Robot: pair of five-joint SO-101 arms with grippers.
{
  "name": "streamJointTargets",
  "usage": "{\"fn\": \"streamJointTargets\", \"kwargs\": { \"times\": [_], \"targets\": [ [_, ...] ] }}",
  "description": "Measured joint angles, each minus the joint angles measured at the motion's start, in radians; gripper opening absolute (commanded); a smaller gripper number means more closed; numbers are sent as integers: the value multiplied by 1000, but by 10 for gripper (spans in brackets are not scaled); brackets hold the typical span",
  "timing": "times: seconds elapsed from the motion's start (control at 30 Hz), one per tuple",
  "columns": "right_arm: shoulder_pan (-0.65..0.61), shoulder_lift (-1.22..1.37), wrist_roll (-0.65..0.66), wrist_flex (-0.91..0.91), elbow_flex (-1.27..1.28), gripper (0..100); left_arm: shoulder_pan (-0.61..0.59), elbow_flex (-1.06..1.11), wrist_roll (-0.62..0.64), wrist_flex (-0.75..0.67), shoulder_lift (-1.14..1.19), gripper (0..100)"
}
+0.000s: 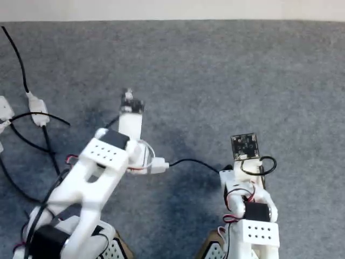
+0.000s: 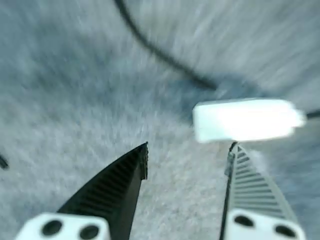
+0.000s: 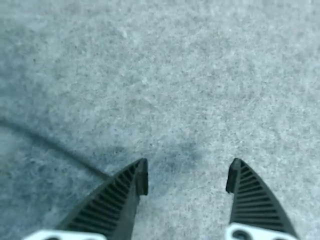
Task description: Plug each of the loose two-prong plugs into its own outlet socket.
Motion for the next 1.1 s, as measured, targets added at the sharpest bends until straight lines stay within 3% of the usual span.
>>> {"fn": "streamJointTargets", "kwargs": {
  "times": [0.27, 0.67, 0.9, 1.1],
  "targets": [
    [0, 0, 0, 0, 0, 252, -68, -178, 2, 2, 66, 246],
    [0, 0, 0, 0, 0, 252, -69, -212, 2, -195, 512, 243],
    [0, 0, 0, 0, 0, 252, -58, -80, 2, -149, 359, 245],
    [0, 0, 0, 0, 0, 252, 77, 78, 0, -8, 63, 245]
  ]
}}
